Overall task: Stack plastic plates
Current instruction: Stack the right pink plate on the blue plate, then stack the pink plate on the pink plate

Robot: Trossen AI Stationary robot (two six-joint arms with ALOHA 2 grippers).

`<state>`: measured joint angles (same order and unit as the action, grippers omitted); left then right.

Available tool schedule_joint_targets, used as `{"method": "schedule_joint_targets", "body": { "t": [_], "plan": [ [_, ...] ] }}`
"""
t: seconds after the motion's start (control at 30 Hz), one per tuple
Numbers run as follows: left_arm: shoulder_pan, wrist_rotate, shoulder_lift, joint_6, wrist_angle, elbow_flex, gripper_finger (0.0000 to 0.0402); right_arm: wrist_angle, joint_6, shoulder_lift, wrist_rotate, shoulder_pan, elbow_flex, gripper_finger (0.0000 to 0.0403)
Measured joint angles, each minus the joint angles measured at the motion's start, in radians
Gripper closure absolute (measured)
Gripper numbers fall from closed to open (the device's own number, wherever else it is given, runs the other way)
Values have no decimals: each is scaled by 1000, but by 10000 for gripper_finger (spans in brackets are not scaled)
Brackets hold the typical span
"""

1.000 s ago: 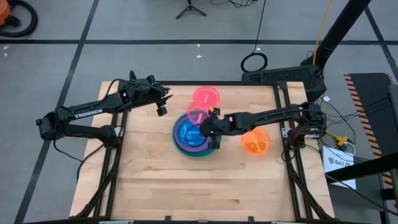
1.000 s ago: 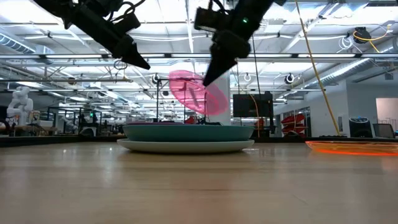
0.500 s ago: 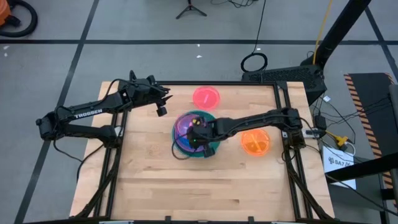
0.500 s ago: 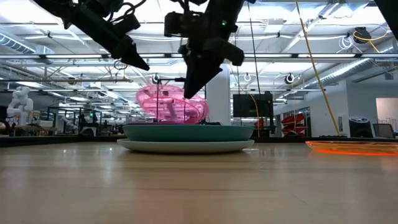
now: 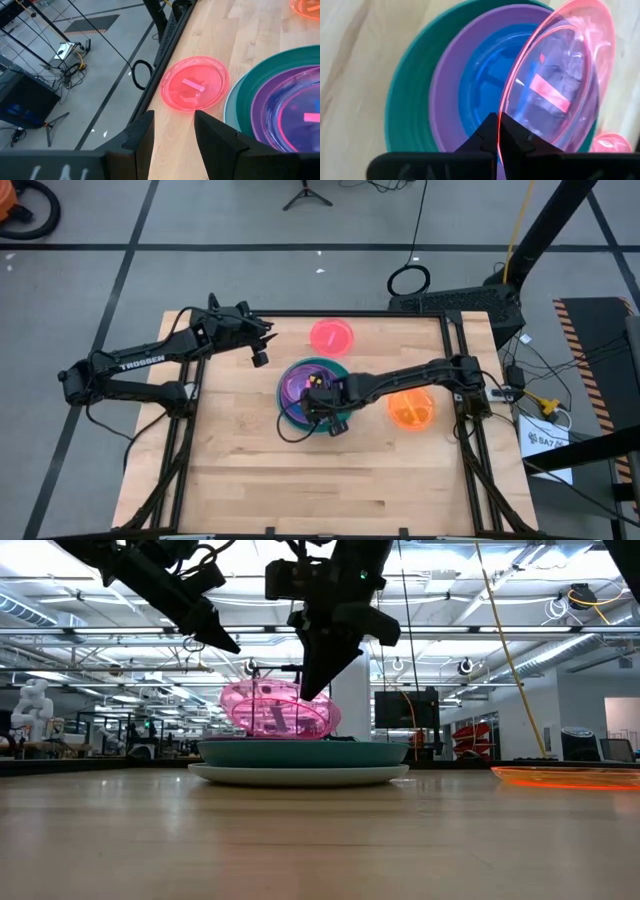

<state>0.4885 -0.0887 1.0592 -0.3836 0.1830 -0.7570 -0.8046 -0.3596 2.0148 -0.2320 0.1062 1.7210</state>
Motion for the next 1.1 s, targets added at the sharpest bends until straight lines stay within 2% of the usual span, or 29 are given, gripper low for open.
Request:
{"method": "schedule_joint_targets", "body": {
  "t": [0.43,0.83,1.1],
  "plan": [
    [0,0,0,0,0,0,254,-1,7,0,5,0,0,396],
    [0,0,0,1,0,0,254,-1,74,0,4,0,-1,311],
    [0,0,0,2,9,0,254,-3,138,0,-3,-3,-1,291]
  ]
}}
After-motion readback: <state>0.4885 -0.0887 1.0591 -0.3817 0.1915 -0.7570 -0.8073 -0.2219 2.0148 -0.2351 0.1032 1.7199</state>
